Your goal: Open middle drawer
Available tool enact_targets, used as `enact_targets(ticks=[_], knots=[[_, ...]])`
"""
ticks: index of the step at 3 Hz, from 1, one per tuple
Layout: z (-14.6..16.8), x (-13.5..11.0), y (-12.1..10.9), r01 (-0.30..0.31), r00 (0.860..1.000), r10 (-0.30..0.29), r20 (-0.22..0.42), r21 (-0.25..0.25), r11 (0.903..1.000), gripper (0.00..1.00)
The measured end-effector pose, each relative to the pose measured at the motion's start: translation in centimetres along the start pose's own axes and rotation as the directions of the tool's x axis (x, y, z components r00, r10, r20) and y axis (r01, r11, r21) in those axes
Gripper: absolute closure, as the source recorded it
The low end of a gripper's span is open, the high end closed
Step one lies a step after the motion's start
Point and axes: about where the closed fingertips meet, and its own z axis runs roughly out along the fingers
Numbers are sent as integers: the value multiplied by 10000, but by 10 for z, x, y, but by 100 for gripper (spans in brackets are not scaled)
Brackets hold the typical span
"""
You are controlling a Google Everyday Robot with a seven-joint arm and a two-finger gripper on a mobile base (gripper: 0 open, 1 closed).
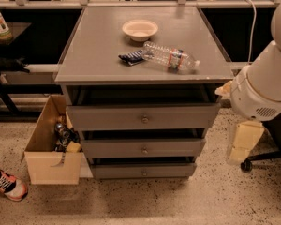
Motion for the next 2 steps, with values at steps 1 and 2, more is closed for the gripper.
enact_targets(ticks=[1, 2], knots=[[5, 0, 0, 19, 10000, -19, -10, -12, 10000, 0], [32, -1, -2, 121, 9999, -122, -63, -80, 9999, 0]])
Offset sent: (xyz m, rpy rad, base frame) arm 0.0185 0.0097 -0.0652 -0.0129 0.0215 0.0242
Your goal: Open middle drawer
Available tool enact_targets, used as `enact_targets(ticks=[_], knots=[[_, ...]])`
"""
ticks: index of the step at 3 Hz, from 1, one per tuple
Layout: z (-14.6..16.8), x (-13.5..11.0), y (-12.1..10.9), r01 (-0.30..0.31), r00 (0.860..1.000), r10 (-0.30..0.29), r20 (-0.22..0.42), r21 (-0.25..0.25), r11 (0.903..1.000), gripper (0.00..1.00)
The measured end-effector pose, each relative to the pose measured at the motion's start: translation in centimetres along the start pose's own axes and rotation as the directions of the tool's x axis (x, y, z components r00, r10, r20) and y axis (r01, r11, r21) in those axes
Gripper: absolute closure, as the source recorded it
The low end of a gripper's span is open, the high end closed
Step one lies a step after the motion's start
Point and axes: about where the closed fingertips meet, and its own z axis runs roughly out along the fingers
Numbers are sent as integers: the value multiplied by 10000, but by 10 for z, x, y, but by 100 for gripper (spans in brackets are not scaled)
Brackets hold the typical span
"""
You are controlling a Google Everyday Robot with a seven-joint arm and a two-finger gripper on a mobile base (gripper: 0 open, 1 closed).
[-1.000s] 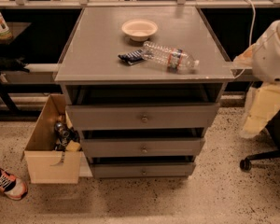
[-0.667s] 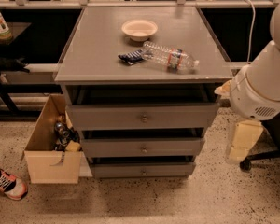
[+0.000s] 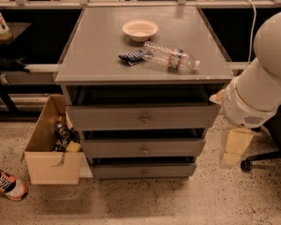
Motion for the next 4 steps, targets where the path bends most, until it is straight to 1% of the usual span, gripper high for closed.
enact_targets(ticks=[1, 2, 3, 4], knots=[[85, -9, 0, 695, 9968, -673, 430, -527, 9962, 0], [145, -14, -3, 645, 9954, -603, 748, -554, 9964, 0], [210, -23, -7, 719, 9840, -579, 1683, -783, 9943, 0], [206, -23, -6, 710, 9853, -573, 1608, -803, 9942, 0]])
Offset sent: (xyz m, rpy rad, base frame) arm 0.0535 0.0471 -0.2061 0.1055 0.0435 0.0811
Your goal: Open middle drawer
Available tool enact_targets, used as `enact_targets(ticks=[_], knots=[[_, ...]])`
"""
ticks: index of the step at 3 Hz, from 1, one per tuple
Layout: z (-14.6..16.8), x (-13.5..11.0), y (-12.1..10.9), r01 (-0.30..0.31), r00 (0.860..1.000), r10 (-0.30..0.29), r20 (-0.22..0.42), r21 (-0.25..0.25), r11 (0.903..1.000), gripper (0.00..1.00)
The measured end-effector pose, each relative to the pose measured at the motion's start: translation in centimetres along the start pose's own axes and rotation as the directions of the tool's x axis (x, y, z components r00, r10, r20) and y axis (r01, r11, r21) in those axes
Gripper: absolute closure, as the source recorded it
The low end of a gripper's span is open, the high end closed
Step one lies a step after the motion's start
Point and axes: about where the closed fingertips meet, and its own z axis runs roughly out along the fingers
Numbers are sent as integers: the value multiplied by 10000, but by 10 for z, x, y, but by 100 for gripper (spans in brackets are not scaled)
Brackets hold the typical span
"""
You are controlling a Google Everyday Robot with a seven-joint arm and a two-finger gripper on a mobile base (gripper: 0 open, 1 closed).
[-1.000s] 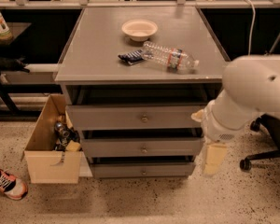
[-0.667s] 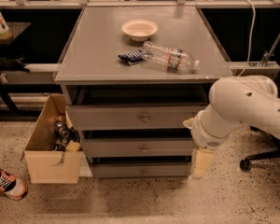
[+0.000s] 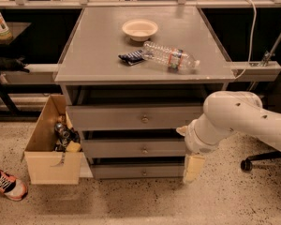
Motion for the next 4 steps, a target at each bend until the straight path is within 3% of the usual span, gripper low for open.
enact_targets(ticks=[1, 2, 4], knots=[[21, 7, 4, 301, 9994, -303, -173, -87, 9995, 0], [79, 37, 16, 682, 9976, -681, 130, -56, 9977, 0], [153, 64, 20, 1167, 9922, -1185, 384, 441, 9922, 0]])
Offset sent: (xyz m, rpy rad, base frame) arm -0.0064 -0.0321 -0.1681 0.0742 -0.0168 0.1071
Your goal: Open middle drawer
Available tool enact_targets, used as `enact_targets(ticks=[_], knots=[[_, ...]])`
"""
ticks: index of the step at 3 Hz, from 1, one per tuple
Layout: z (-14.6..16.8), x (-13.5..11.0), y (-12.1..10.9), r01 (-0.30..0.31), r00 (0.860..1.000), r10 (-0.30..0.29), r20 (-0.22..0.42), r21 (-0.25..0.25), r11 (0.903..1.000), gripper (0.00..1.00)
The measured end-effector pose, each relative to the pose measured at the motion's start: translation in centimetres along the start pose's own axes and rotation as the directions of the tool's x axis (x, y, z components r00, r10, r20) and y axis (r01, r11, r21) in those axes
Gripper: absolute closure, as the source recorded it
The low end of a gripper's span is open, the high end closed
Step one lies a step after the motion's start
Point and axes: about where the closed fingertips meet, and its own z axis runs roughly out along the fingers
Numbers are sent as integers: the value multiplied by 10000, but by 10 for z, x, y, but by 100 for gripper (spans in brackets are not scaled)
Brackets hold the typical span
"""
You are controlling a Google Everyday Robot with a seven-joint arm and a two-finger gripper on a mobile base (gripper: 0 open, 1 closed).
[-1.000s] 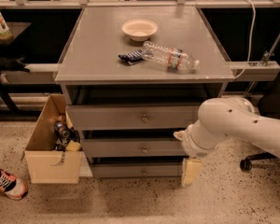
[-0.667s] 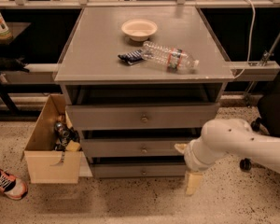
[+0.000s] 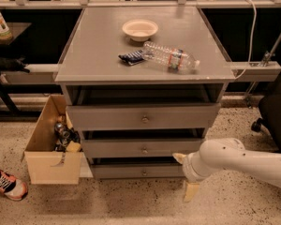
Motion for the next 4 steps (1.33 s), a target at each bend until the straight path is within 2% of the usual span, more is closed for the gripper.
enact_targets(ticks=[1, 2, 3, 4], knots=[[26, 11, -12, 13, 9997, -23, 239, 422, 9991, 0], [26, 11, -12, 13, 9997, -23, 239, 422, 9991, 0], [33, 26, -32, 141, 9998, -124, -165, 1067, 9942, 0], [35, 44, -62, 321, 9990, -262, -355, 1797, 9832, 0]])
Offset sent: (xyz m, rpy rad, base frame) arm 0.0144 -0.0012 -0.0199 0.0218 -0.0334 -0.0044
